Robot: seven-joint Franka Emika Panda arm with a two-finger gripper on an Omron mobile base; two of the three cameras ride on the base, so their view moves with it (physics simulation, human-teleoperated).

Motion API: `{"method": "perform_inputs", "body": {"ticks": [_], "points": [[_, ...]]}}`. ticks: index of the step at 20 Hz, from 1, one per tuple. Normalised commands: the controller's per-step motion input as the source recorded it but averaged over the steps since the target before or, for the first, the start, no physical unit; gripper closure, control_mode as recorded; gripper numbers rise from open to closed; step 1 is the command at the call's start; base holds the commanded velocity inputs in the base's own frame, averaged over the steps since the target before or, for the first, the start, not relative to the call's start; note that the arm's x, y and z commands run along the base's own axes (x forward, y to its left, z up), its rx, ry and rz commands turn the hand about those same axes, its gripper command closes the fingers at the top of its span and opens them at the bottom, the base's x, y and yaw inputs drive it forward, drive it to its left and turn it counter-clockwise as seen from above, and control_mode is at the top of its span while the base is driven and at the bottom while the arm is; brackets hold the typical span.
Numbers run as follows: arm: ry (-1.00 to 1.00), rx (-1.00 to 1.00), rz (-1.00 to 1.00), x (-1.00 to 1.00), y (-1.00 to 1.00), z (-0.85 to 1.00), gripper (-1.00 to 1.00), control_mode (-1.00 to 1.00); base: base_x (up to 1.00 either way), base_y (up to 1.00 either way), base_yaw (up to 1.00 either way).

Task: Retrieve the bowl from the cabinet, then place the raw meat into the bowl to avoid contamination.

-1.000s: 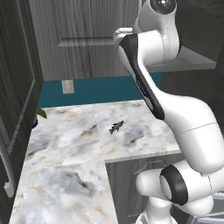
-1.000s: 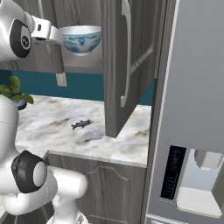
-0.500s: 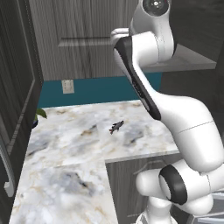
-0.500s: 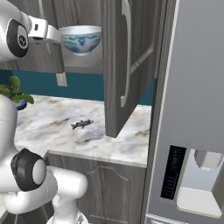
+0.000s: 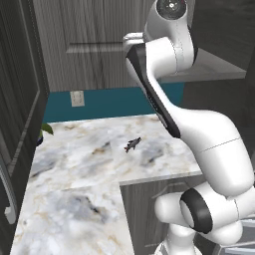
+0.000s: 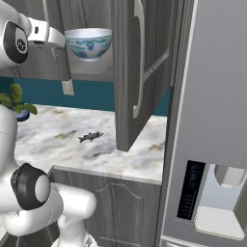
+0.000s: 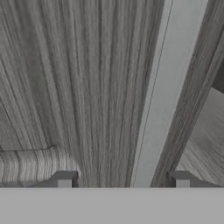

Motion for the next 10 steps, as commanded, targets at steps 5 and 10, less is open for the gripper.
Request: {"method": "perform_inputs", "body": {"ticks": [5,10], "points": [[-0.01,0.00,-0.01,0.16,0.14,0.00,1.00,-1.00,0.00,0.00,0.00],[0.00,0.00,-0.02,0.00,0.03,0.00,1.00,-1.00,0.00,0.00,0.00]]}}
